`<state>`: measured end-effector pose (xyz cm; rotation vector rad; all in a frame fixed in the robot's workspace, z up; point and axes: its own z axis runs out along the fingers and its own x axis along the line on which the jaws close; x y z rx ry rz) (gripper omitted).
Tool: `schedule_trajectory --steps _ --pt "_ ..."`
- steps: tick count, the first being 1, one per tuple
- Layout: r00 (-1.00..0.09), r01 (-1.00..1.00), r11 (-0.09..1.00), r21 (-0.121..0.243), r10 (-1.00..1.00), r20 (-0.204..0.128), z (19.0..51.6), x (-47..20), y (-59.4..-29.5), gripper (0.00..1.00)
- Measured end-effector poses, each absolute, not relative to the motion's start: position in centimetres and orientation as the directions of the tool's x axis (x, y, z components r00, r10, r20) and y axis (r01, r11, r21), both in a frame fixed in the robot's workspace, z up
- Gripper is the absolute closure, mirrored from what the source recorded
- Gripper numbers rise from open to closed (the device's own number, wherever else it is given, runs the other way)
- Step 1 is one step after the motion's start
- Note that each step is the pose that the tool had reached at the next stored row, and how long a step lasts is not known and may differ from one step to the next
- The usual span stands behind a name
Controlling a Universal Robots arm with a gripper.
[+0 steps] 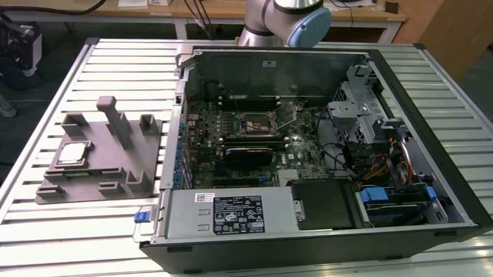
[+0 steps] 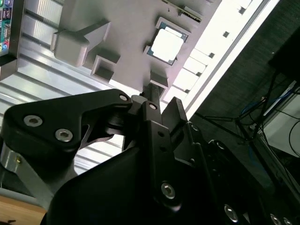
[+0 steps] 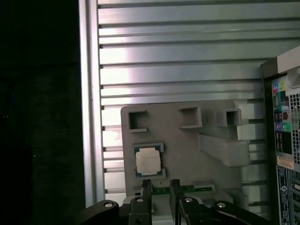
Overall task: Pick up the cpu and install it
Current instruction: 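Pick up the cpu and move it towards the insertion slot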
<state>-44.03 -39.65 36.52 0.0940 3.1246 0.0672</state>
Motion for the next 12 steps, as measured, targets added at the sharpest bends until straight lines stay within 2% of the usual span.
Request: schedule_trajectory --steps 12 --pt "-0.999 0.048 0.998 0.043 0.049 -0.011 35.68 -44.03 -39.76 0.70"
